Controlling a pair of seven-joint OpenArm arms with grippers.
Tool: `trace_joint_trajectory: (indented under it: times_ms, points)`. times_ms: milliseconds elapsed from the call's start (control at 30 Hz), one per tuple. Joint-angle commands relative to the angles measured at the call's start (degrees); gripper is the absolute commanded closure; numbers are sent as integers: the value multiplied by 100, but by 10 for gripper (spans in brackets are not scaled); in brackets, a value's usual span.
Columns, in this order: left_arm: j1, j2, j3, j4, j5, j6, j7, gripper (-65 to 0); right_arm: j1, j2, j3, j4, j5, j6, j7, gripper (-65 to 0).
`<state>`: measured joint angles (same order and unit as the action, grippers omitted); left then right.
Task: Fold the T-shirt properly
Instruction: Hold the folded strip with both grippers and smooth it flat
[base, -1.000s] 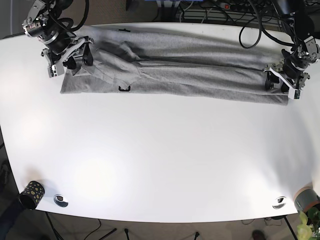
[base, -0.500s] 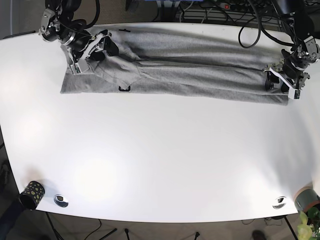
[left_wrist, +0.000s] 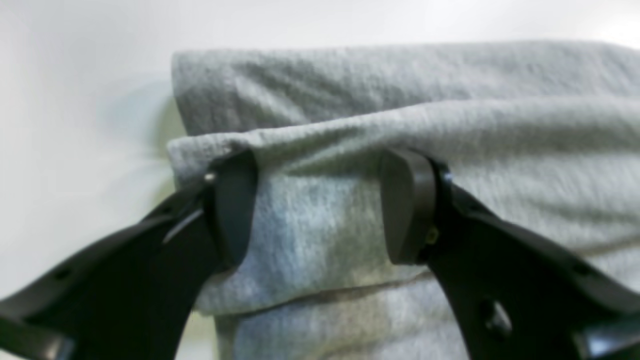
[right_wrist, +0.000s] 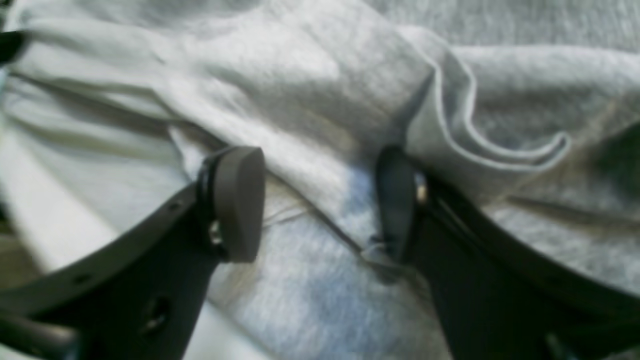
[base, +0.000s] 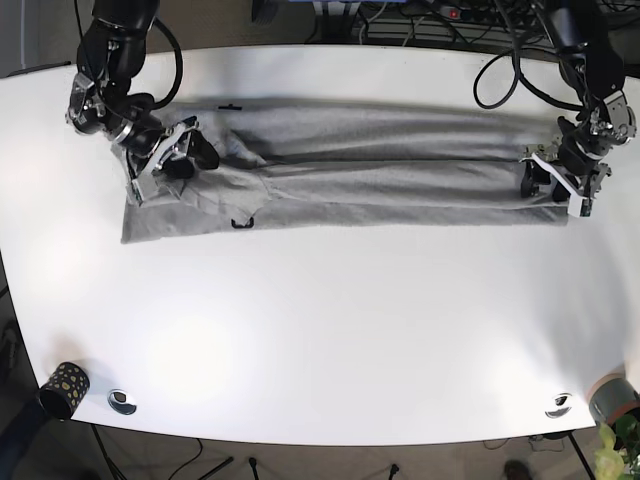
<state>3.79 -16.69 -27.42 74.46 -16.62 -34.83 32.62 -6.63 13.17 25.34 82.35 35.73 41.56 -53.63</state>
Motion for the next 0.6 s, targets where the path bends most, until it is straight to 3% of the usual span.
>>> trace_joint_trajectory:
  times_ms: [0,167,333,567]
  points:
    - [-181,-85,-32,-241,75,6,127,-365,123,94,28,-19,-570,-156,-163,-357]
    - [-533,-199,-32,-391,5,-73,127,-413,404,85,28,16,-816,-156,-163,-357]
    - [-665,-305,-58,-364,-426,-442,136,-460,466,94,28,25,-816,-156,-163,-357]
    - [-586,-692,-383,84,-1630,-504,1006,-465,457,85,37,16,-816,-156,-171,-357]
